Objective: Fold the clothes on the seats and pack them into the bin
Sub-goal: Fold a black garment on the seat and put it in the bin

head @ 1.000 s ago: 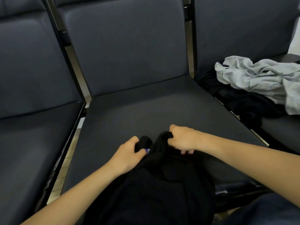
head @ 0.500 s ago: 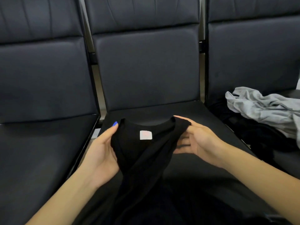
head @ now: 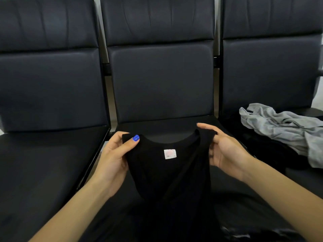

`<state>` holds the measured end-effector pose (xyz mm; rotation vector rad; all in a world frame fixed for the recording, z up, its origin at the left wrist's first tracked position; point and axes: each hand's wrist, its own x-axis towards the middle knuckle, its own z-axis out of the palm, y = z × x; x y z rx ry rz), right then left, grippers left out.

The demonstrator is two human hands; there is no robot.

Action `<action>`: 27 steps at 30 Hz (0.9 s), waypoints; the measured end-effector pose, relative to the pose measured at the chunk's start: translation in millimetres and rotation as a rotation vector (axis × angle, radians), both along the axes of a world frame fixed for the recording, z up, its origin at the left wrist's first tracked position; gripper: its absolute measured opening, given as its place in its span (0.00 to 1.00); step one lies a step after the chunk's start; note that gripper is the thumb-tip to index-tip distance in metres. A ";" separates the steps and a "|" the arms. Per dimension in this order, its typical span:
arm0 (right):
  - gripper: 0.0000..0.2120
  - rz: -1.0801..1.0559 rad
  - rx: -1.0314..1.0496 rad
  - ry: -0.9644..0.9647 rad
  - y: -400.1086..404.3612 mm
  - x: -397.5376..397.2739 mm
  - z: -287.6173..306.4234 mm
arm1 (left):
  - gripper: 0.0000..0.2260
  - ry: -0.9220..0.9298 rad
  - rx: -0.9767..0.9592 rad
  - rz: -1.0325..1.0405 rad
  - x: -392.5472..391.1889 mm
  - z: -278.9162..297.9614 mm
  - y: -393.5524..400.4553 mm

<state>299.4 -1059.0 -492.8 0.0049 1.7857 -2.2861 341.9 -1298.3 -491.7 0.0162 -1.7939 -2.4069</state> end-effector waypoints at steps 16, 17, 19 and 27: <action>0.05 0.081 -0.089 -0.065 10.8 6.6 15.5 | 0.20 0.027 -0.092 0.140 11.9 5.9 0.3; 0.08 0.100 -0.053 -0.064 13.0 4.8 14.5 | 0.20 -0.028 -0.060 0.090 13.6 7.3 0.0; 0.11 0.139 0.053 -0.047 17.5 1.6 9.2 | 0.19 -0.134 -0.013 0.007 16.0 8.7 -2.5; 0.07 0.289 0.432 0.142 42.2 -1.3 -8.4 | 0.12 -0.172 -0.151 0.003 19.8 4.0 -20.5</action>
